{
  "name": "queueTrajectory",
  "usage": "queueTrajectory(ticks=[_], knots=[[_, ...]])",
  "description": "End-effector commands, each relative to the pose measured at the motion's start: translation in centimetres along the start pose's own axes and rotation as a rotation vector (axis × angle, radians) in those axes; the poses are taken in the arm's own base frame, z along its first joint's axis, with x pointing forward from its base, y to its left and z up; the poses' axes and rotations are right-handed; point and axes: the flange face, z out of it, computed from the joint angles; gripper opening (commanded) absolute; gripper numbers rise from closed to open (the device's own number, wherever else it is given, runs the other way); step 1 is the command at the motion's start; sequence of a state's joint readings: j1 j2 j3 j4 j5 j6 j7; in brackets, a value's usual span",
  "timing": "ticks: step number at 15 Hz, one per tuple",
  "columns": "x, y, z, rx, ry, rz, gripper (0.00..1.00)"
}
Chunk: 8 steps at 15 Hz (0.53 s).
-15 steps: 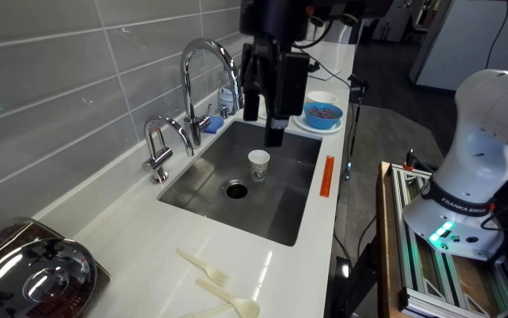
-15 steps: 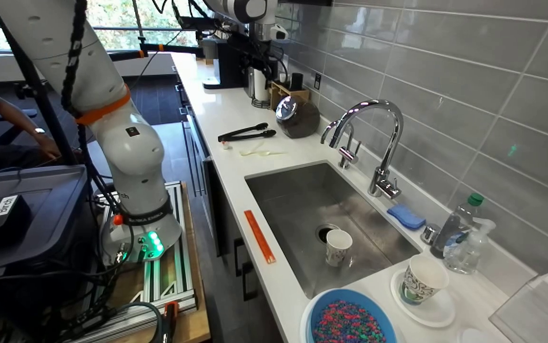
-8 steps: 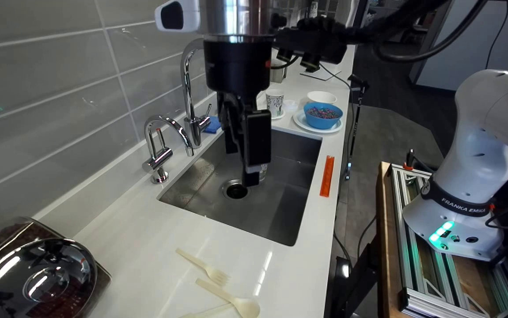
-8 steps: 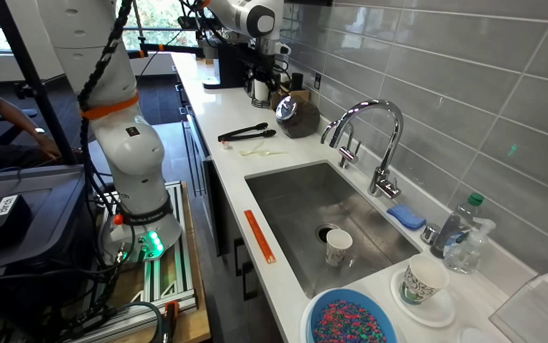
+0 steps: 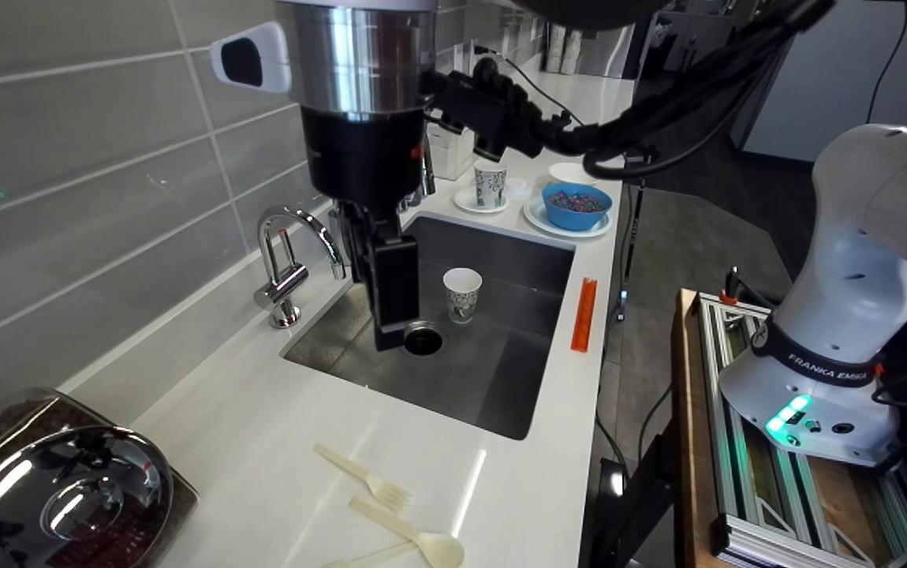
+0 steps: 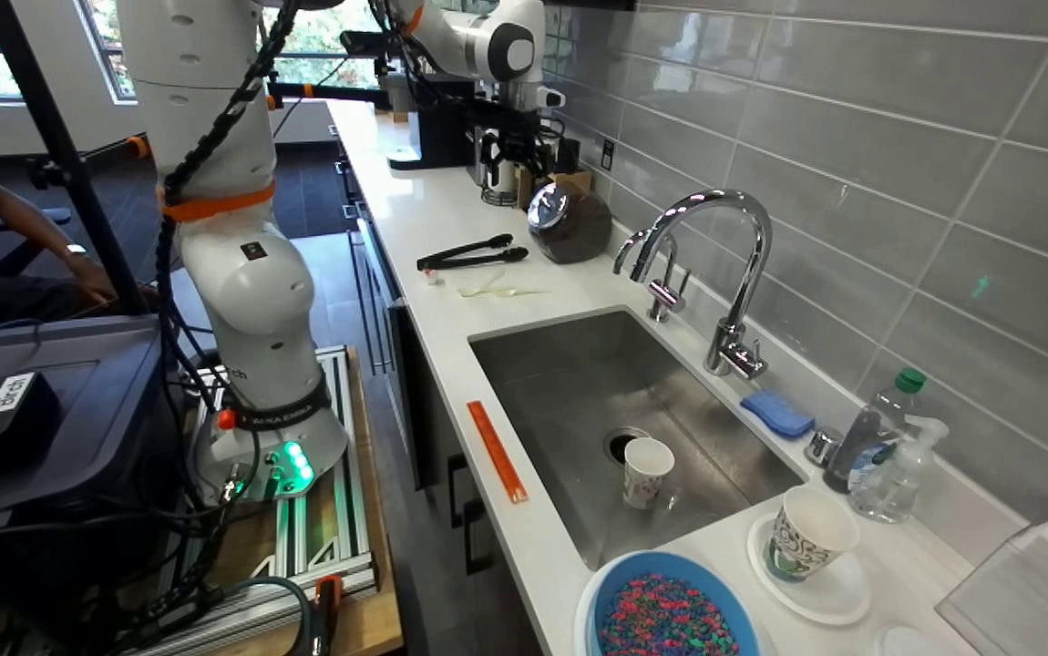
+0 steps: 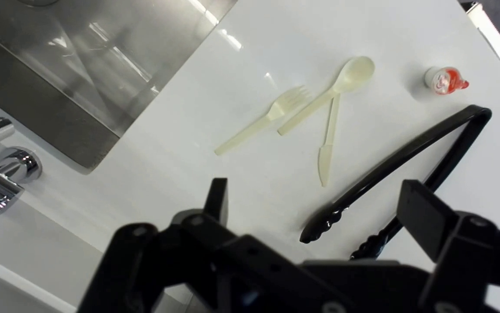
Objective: Move the fork to the right
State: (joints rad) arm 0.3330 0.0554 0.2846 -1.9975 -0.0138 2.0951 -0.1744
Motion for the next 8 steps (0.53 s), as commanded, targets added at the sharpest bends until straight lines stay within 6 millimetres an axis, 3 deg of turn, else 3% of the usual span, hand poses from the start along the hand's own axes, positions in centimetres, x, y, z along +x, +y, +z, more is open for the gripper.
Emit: queueTrajectory(ticks=[1, 8], knots=[[0.46, -0.06, 0.21, 0.004, 0.002, -0.002, 1.00], [1.10, -0.04, 0.35, 0.009, 0.006, -0.005, 1.00]])
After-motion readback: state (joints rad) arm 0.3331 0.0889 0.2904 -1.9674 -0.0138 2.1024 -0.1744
